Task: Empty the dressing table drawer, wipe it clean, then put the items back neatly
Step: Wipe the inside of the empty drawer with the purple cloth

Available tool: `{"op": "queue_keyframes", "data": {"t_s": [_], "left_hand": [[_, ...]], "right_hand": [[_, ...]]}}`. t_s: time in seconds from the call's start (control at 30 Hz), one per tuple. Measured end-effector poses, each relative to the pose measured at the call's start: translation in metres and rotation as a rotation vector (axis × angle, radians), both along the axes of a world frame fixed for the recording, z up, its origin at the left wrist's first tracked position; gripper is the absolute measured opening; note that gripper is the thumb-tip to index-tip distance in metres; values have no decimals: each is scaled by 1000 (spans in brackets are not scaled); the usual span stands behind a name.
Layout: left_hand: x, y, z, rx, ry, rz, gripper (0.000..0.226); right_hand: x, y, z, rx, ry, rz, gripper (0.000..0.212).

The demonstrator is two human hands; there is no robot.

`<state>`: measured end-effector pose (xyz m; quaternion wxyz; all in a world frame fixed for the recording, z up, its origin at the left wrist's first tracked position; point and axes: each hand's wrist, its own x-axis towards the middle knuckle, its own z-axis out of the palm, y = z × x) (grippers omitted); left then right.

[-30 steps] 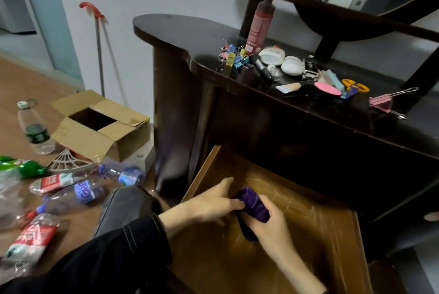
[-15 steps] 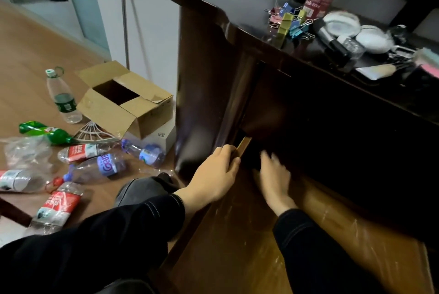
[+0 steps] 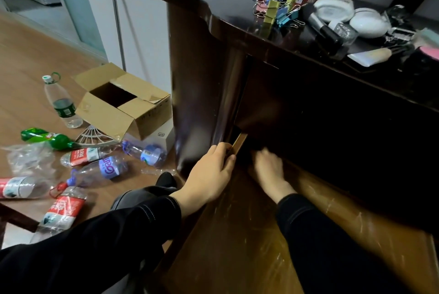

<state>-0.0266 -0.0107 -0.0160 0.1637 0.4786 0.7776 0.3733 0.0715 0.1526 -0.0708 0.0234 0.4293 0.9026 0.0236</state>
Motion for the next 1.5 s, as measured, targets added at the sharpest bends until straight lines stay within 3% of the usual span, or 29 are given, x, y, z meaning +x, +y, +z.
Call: {"op": "queue_keyframes", "data": {"t_s": [0.07,0.23,0.43,0.7,0.87,1.0,1.17,1.27,1.4,1.5], "left_hand": [[1,0,2,-8,0,-1,25],[1,-1,2,-6,-8,-6,25],[2,-2,5,-23,-17,1,26],[3,-2,6,-20,-43,-12,19],[3,-4,10,-68,-52,-19,22],[3,-3,8,-57,-34,-4,20],[0,-1,-1,-28,-65,-1,17],[0,-2,-2,-20,-54,-5,18],[1,-3,2,-30,-41,3,22],[2,-2,3,-45,-39,9,22]], "right_hand": [[-4,-6,5,-38,29,-35,33],[30,-35,0,-117,10,125,51],[-2,-5,16,-45,76,-141,33],[28,-70,-3,-191,-4,123,51],[-1,-16,17,-149,50,-122,33],[1,-33,27,-115,-13,-11,36],[45,-93,4,-253,42,208,51],[44,-64,2,-189,68,92,54],[22,-9,18,-144,167,-172,42],[18,-19,16,-92,129,-140,32]]}}
